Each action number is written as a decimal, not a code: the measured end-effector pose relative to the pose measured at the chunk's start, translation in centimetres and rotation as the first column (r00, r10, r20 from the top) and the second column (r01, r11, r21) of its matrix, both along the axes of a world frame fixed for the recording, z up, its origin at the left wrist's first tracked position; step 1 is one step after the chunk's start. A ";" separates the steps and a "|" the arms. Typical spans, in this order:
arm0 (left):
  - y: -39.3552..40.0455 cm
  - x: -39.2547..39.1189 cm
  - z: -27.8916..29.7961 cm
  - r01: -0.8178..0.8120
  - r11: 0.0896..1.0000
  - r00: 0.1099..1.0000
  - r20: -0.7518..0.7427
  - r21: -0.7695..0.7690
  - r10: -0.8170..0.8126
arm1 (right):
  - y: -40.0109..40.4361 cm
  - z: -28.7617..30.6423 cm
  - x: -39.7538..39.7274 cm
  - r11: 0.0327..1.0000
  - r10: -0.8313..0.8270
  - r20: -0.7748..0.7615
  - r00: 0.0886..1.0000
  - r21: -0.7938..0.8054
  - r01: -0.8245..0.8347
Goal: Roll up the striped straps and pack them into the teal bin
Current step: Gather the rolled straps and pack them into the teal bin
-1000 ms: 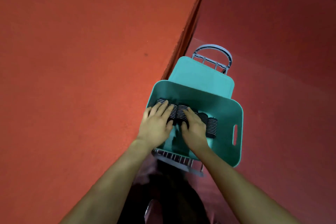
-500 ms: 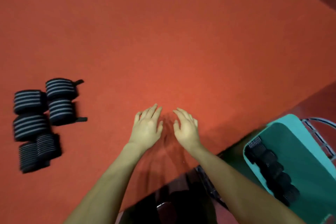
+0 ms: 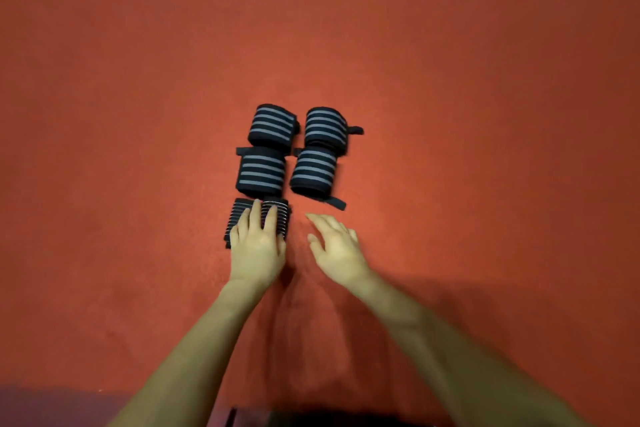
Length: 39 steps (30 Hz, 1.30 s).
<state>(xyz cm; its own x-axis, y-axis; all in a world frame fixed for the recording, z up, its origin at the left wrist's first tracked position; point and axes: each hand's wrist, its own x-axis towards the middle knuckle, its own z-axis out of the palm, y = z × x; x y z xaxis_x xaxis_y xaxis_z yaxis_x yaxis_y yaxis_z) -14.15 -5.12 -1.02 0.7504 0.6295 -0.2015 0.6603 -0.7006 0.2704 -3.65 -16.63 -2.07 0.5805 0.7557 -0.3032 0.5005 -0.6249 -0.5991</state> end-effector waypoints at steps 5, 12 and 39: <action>5.6 -3.2 -3.1 -0.137 0.991 0.982 -0.134 -0.001 0.136 | 6.8 -2.2 -2.6 0.995 0.070 0.043 0.997 -0.070 -0.067; 7.1 -5.3 -4.8 -0.189 0.973 0.979 -0.106 -0.133 0.175 | 9.9 -4.4 -4.7 0.999 -0.036 -0.131 0.991 0.015 0.038; -7.6 -4.4 -5.4 -0.166 0.980 0.986 0.002 -0.111 0.167 | -4.8 -4.3 -3.2 0.991 -0.033 0.046 0.998 -0.131 0.039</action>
<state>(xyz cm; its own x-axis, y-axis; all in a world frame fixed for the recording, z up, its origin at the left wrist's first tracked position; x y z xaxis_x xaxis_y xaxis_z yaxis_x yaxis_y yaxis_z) -18.51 -12.74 -6.46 0.6397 0.7201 -0.2687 0.7616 -0.5469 0.3477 -6.85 -21.43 -6.38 0.6218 0.6889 -0.3726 0.5000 -0.7153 -0.4883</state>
